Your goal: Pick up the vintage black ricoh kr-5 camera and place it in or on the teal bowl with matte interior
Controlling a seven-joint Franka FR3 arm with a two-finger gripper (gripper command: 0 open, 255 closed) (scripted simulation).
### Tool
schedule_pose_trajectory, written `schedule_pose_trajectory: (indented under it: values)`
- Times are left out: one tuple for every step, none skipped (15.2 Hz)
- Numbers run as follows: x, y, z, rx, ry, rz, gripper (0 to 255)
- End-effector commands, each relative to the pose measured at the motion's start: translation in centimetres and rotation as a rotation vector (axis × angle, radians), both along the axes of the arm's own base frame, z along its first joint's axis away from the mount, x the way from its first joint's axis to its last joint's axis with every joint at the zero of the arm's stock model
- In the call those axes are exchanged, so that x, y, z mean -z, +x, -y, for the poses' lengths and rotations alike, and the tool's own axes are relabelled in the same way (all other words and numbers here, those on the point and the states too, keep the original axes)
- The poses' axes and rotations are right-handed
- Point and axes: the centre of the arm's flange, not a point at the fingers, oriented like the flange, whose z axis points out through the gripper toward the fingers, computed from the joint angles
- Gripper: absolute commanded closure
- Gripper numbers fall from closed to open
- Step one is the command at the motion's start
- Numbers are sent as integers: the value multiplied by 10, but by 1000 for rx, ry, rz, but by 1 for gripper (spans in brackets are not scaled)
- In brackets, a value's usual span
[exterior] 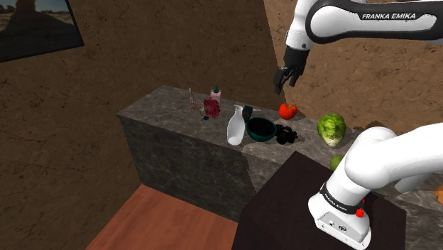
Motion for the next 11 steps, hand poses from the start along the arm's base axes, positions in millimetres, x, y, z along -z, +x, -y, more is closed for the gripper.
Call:
schedule_pose_trajectory:
  values:
    - [18, 5, 20, -1, 3, -4, 0]
    - [27, 8, 29, -1, 4, -6, 0]
    - [37, 10, 39, -1, 6, -9, 0]
    - [46, 13, 48, -1, 7, -11, 0]
    - [55, 16, 57, 0, 9, -14, 0]
    - [65, 19, 66, 0, 10, -16, 0]
    - [74, 22, 75, 0, 12, -19, 0]
    - [84, 25, 84, 0, 13, -21, 0]
    - [93, 28, 93, 0, 15, -24, 0]
    - [103, 30, 103, 0, 16, -26, 0]
    - [112, 33, 112, 0, 18, -28, 0]
